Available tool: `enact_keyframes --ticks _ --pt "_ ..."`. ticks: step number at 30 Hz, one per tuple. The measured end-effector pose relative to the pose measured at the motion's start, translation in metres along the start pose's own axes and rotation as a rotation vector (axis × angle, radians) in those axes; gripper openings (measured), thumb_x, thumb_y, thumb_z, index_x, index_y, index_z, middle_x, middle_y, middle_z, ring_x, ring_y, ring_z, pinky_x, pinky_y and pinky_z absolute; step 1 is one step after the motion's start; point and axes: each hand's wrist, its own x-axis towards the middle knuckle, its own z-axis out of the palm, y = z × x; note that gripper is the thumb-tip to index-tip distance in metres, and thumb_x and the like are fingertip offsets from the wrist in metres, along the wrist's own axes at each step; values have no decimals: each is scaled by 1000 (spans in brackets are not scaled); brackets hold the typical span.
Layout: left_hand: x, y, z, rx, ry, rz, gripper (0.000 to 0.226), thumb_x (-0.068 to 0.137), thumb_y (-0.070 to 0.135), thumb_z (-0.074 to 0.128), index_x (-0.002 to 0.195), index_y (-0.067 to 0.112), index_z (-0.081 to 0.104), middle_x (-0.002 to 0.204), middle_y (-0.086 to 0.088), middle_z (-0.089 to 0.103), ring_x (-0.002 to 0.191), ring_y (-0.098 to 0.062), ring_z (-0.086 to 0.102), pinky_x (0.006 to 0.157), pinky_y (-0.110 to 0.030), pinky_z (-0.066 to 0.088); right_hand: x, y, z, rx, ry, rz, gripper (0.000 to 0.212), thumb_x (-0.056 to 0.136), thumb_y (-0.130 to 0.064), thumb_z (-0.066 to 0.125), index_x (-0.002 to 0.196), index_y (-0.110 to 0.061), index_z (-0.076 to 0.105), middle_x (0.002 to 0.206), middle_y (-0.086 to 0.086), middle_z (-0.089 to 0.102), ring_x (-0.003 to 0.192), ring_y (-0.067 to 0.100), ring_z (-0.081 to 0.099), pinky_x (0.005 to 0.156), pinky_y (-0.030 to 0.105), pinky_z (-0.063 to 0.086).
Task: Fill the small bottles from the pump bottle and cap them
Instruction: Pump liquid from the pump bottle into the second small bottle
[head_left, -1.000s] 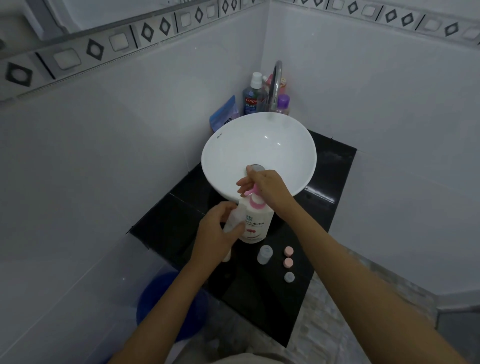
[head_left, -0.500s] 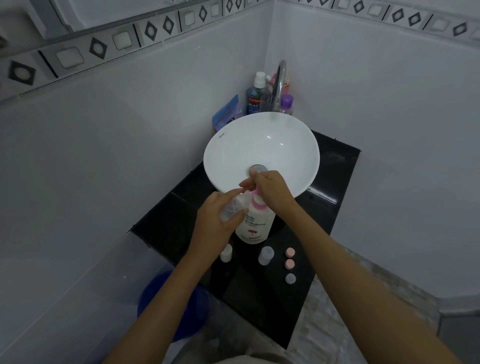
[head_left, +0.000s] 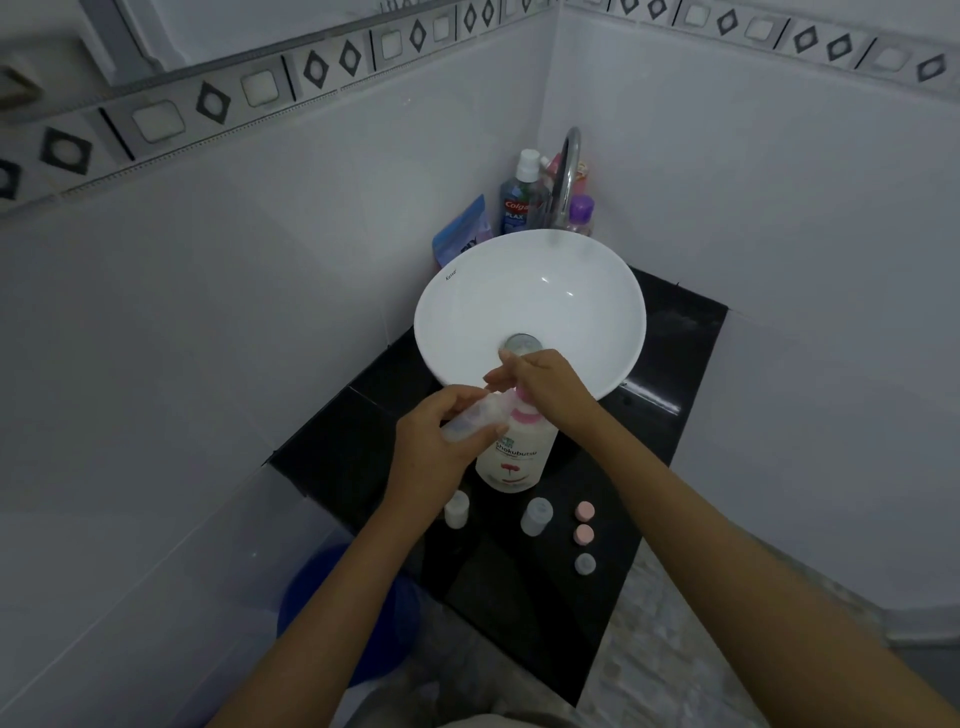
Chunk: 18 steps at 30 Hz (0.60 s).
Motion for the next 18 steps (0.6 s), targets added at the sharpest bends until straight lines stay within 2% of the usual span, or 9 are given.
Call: enact_keyframes --ticks 4,7,8,11,13,16,18 --pt "1 3 -2 -32 9 -1 31 75 25 78 104 19 68 99 6 70 98 -8 64 84 -26 54 -2 -6 -2 62 10 0 47 99 -32 38 93 -3 74 85 5 71 87 10 62 86 21 44" --pt "2 1 -1 -52 -3 -11 28 75 24 78 101 19 69 95 5 71 95 -10 65 81 -25 54 -3 -4 3 47 69 -12 47 100 -26 35 92 -1 74 82 4 70 75 -1 60 71 6 42" --pt "1 0 -1 -54 -9 -16 27 75 24 78 99 19 69 93 5 71 93 -10 65 79 -23 54 -3 -3 4 45 64 1 47 100 -25 34 93 -1 73 81 2 70 73 -2 60 67 6 42" --pt "0 -3 1 -51 -17 -38 26 74 24 79 98 19 69 91 5 71 90 -9 65 74 -16 52 -4 2 7 91 31 72 47 100 -27 35 90 -2 73 77 -3 69 76 4 60 64 19 46" --pt "0 -4 1 -50 -12 -41 27 74 24 79 98 18 69 92 5 71 91 -9 65 73 -14 51 -4 2 6 68 -2 62 47 100 -27 36 92 -1 73 81 1 70 80 8 60 67 21 46" --pt "0 0 0 -55 -10 -22 25 74 24 79 96 19 69 90 6 70 89 -7 65 72 -15 50 -4 -6 -4 20 -61 20 46 100 -29 37 96 0 73 92 9 72 83 6 61 77 18 43" --pt "2 3 -1 -57 -6 -10 26 74 25 80 97 20 69 91 6 70 90 -7 64 73 -15 50 -4 -8 -8 33 -67 7 46 100 -30 38 97 0 73 95 10 72 83 5 61 76 12 42"
